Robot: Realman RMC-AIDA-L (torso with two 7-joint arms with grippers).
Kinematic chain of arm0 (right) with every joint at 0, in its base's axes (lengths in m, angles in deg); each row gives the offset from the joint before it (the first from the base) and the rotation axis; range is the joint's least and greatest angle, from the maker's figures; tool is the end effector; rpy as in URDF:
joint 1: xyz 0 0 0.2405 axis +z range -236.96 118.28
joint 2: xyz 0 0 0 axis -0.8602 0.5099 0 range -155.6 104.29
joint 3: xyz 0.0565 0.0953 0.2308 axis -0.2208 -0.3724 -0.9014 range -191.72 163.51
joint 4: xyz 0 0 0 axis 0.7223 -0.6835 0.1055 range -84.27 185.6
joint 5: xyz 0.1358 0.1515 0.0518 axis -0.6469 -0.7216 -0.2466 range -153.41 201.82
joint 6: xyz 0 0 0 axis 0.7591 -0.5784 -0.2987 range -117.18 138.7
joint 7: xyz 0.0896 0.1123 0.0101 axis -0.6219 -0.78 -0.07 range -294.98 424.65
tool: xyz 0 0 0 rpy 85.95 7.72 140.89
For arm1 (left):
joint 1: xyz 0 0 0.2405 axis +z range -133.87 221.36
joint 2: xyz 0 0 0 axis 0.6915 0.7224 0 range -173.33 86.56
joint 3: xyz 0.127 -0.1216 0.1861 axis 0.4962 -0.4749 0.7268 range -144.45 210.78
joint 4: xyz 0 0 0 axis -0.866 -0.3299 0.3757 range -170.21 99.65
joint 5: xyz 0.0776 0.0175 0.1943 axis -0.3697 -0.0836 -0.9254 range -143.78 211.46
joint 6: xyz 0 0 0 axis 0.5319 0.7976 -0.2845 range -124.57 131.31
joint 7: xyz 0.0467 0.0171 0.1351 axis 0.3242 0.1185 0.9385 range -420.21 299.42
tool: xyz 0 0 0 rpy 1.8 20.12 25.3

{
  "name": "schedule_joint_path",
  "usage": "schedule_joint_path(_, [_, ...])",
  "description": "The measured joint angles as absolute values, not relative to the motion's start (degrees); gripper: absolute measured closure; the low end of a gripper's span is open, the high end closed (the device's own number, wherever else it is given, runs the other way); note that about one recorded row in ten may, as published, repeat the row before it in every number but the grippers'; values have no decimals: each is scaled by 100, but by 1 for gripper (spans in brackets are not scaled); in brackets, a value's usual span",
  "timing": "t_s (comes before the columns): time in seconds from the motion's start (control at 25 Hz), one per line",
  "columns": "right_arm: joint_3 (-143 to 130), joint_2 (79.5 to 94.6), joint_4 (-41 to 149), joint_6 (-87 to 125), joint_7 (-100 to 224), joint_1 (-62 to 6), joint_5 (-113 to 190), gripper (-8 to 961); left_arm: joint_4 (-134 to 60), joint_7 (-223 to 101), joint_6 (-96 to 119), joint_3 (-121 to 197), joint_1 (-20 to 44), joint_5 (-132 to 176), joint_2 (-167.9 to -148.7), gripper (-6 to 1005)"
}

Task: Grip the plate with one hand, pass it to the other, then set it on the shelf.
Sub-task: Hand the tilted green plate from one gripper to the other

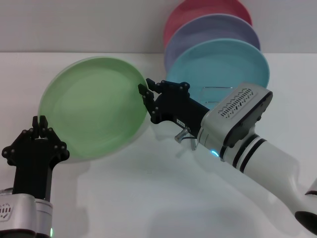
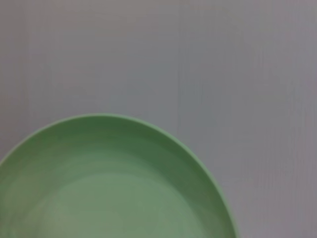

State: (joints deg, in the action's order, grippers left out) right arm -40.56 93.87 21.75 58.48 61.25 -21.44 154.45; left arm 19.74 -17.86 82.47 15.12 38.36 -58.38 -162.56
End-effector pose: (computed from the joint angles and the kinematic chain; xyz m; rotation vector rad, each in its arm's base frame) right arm 0.1770 0.3479 -0.1325 -2.2203 0.3657 0.7932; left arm -0.2486 0.2197 -0.0742 -1.4013 -0.5773 -0.5642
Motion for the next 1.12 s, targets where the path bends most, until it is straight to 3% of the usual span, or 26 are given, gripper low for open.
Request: schedule_joint_path(1.12, [-4022, 9387, 2184, 5849, 6125, -2146, 15446, 859, 1965, -1786, 8286, 1568, 3851, -5836, -16253, 963])
